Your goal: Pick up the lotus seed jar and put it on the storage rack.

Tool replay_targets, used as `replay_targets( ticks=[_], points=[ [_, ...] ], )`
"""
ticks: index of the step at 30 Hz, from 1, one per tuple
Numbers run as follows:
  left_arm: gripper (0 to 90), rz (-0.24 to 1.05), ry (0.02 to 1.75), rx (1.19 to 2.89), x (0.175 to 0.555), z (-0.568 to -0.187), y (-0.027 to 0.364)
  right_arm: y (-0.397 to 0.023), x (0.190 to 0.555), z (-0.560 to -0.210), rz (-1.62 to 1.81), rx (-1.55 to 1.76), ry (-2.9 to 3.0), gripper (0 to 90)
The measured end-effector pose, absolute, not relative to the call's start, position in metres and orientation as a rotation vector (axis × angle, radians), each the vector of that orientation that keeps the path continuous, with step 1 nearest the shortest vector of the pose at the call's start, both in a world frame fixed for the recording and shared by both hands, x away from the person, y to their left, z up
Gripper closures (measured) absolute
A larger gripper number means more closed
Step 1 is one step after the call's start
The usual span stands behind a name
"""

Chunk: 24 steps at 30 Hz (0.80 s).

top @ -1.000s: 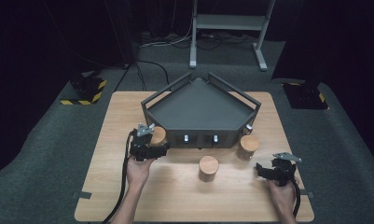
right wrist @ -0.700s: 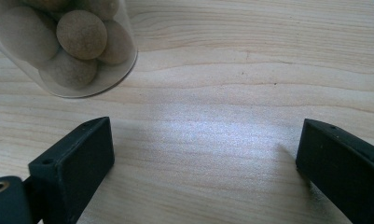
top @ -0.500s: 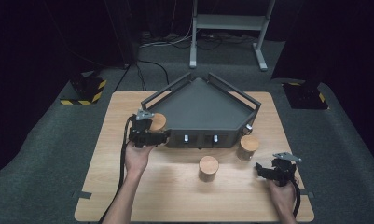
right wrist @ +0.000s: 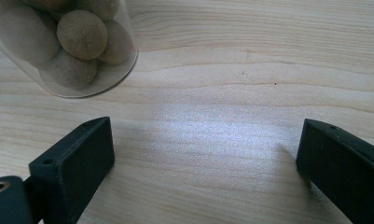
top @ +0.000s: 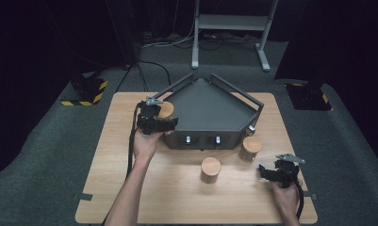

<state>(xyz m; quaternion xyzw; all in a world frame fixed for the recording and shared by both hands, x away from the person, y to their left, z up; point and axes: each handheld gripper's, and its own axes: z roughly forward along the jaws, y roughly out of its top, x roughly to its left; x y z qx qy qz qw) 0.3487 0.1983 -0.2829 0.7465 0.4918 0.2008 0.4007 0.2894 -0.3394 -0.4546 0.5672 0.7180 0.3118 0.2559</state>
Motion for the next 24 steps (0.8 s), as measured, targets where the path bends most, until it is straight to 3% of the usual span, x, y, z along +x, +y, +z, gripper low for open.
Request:
replay_targets(
  ticks=[24],
  points=[
    [25.2,0.616,1.311,1.936,0.385,-0.285,0.162,-0.34,0.289,-0.455,0.846,1.538,1.95,3.5]
  ],
)
